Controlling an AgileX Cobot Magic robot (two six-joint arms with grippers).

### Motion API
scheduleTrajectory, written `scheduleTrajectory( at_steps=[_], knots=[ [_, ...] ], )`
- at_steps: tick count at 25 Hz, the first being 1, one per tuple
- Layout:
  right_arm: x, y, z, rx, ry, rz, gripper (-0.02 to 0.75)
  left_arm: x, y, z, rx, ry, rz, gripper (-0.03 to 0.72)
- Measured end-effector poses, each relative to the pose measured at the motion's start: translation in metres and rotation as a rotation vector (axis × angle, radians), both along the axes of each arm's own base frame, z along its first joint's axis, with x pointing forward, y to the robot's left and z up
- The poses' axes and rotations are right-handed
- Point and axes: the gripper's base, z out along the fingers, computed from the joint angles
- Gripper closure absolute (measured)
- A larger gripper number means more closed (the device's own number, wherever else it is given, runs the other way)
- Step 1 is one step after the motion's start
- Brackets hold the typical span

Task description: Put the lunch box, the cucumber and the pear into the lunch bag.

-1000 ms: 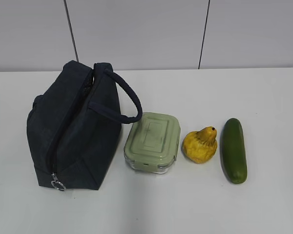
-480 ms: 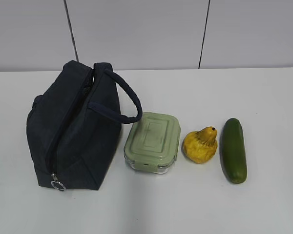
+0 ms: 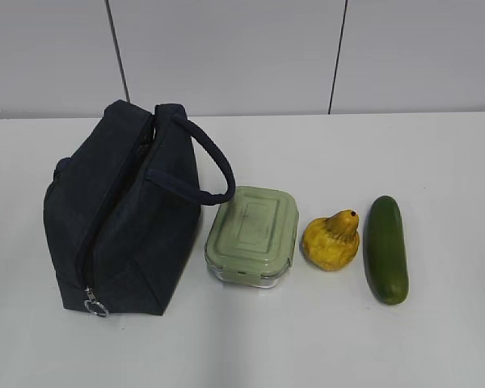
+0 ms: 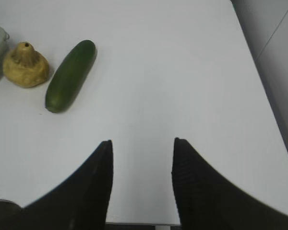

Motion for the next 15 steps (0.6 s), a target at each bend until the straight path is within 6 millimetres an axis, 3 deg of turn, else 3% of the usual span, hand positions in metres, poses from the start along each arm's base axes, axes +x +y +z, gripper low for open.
scheduleTrajectory(
  at_steps=[4, 7, 11, 15],
  knots=[
    [0.041, 0.009, 0.034, 0.098, 0.029, 0.055, 0.406, 0.050, -0.031, 0.036, 0.052, 0.026, -0.110, 0.430],
    [0.075, 0.010, 0.046, 0.122, 0.112, 0.061, 0.406, 0.095, -0.063, 0.041, 0.112, 0.121, -0.131, 0.382],
    [0.116, 0.012, 0.043, 0.143, 0.247, 0.058, 0.406, 0.151, -0.091, 0.036, 0.150, 0.229, -0.093, 0.288],
    [0.140, 0.014, 0.033, 0.176, 0.311, 0.061, 0.406, 0.200, -0.084, 0.031, 0.087, 0.328, -0.014, 0.277]
  ],
)
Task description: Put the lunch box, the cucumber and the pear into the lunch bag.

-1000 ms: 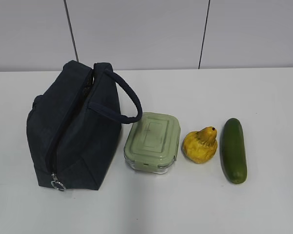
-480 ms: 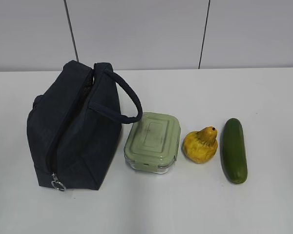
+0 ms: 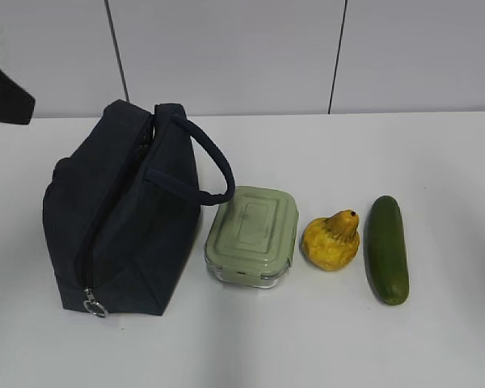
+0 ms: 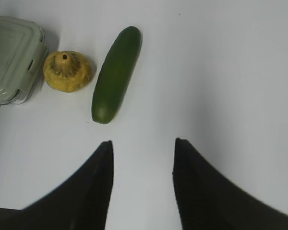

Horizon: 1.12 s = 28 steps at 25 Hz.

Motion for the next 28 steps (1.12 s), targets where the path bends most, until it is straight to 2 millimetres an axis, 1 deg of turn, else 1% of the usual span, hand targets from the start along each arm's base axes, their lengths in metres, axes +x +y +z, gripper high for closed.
scheduleTrajectory(
  at_steps=[3, 4, 6, 9, 14, 20, 23, 28],
  knots=[
    [0.017, 0.002, -0.007, 0.014, 0.026, 0.013, 0.406, 0.029, 0.009, -0.013, -0.111, 0.084, -0.004, 0.300],
    [0.024, 0.003, -0.011, 0.017, 0.042, 0.021, 0.406, 0.035, 0.009, -0.018, -0.119, 0.107, -0.026, 0.304],
    [0.036, 0.003, -0.019, 0.017, 0.075, 0.034, 0.406, 0.043, 0.011, -0.032, -0.081, 0.175, -0.058, 0.307],
    [0.055, 0.004, -0.033, 0.023, 0.126, 0.040, 0.406, 0.047, 0.011, -0.045, -0.033, 0.241, -0.097, 0.307],
    [0.081, 0.004, -0.055, 0.034, 0.218, 0.039, 0.406, 0.048, 0.011, -0.046, -0.018, 0.239, -0.117, 0.307],
    [0.101, 0.006, -0.058, 0.041, 0.218, 0.073, 0.406, 0.048, 0.006, -0.048, -0.051, 0.259, -0.154, 0.308],
    [0.111, 0.007, -0.056, 0.047, 0.210, 0.085, 0.406, 0.052, 0.002, -0.056, -0.054, 0.290, -0.169, 0.308],
    [0.125, 0.010, -0.058, 0.075, 0.212, 0.099, 0.406, 0.064, -0.002, -0.075, -0.049, 0.358, -0.170, 0.310]
  ],
)
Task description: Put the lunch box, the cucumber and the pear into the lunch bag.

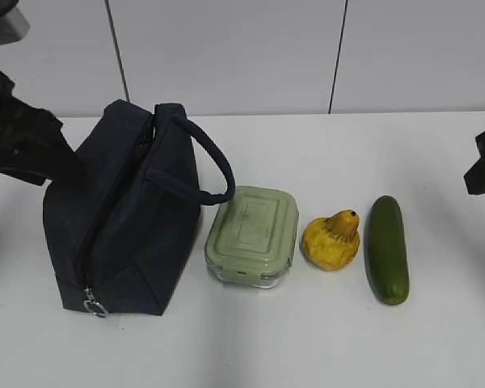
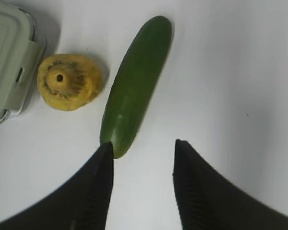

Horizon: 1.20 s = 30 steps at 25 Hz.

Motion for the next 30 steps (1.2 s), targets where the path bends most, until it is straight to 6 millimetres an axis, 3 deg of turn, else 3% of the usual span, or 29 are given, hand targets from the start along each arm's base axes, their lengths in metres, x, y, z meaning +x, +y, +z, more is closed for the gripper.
scheduleTrajectory(
  at_steps=[2, 4, 6, 8, 14, 22, 26, 30],
  knots=[
    [0.006, 0.001, -0.003, 0.016, 0.005, -0.003, 0.406, 0.005, -0.001, -0.008, 0.005, 0.026, 0.001, 0.346],
    [0.012, 0.002, -0.008, 0.022, 0.018, -0.004, 0.406, 0.008, -0.001, -0.015, 0.010, 0.045, 0.001, 0.454],
    [0.020, 0.002, -0.014, 0.023, 0.033, -0.006, 0.403, 0.010, -0.002, -0.019, 0.013, 0.054, -0.006, 0.612],
    [0.029, 0.002, -0.019, 0.031, 0.044, -0.011, 0.377, 0.011, -0.002, -0.019, 0.015, 0.045, -0.007, 0.673],
    [0.051, 0.005, -0.034, 0.079, 0.082, -0.026, 0.216, 0.012, -0.002, -0.019, 0.016, 0.030, -0.005, 0.693],
    [0.079, 0.011, -0.056, 0.087, 0.234, -0.081, 0.198, 0.015, -0.001, -0.018, 0.017, 0.001, 0.004, 0.693],
    [0.085, 0.030, -0.066, -0.037, 0.282, -0.042, 0.198, 0.015, -0.001, -0.018, 0.018, -0.004, 0.005, 0.693],
    [0.094, 0.044, -0.070, -0.029, 0.274, -0.087, 0.198, 0.016, -0.001, -0.018, 0.020, -0.006, 0.005, 0.693]
  ],
)
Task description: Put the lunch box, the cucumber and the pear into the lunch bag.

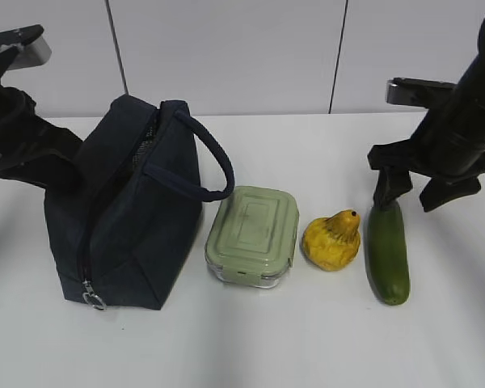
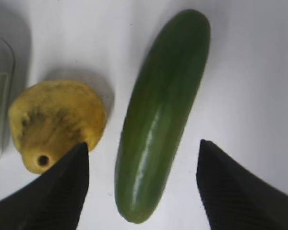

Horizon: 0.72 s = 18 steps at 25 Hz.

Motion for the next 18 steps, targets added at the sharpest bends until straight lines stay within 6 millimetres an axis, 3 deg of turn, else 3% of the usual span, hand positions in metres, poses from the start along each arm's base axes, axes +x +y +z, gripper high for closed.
scheduleTrajectory(
  at_steps=[10, 18],
  knots=[
    [0.030, 0.004, -0.034, -0.004, 0.097, -0.052, 0.206, 0.000, 0.000, 0.000, 0.002, -0.001, -0.001, 0.693],
    [0.033, 0.004, -0.068, -0.024, 0.203, -0.060, 0.216, 0.000, 0.000, 0.000, 0.002, -0.001, 0.000, 0.693]
  ],
)
